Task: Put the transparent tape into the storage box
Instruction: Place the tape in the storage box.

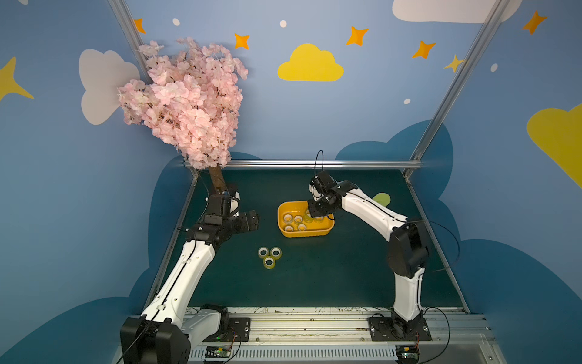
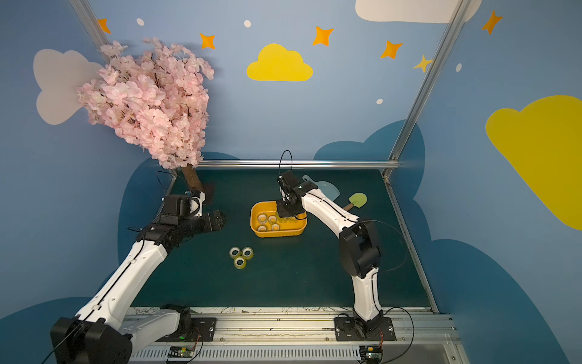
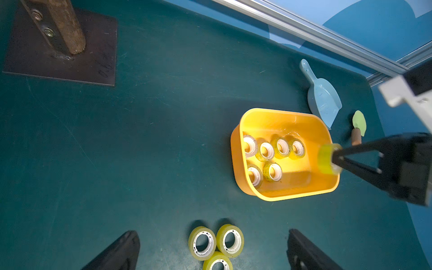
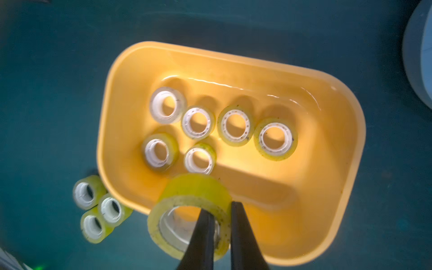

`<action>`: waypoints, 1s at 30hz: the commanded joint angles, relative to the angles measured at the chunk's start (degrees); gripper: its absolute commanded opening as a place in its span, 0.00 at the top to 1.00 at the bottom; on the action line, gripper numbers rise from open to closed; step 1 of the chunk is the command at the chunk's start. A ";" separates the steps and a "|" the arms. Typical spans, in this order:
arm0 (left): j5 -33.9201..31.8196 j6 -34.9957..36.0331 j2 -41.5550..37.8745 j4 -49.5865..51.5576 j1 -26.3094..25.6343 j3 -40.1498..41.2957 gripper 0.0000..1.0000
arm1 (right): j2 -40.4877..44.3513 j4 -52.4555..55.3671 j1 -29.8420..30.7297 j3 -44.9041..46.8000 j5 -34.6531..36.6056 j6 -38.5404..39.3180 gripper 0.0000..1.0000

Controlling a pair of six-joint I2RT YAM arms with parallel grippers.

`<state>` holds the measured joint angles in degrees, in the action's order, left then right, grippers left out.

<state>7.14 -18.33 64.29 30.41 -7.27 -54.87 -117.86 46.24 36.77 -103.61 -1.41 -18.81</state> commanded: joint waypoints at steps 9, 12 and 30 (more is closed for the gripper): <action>3.13 -0.57 1.31 0.79 -0.33 -1.47 0.00 | -6.17 10.36 -1.54 -0.66 2.65 1.99 1.00; 3.41 -0.66 1.88 0.81 -0.34 -1.55 0.00 | -5.57 10.16 -1.29 -0.41 1.90 2.11 0.76; 1.13 0.09 2.86 1.38 0.57 -2.17 0.00 | 20.70 -4.77 6.69 16.81 -4.26 -0.54 0.45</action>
<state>8.95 -18.59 67.68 31.22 -7.29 -55.61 -99.66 47.46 42.02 -93.03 -2.28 -17.61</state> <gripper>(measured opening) 0.999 0.555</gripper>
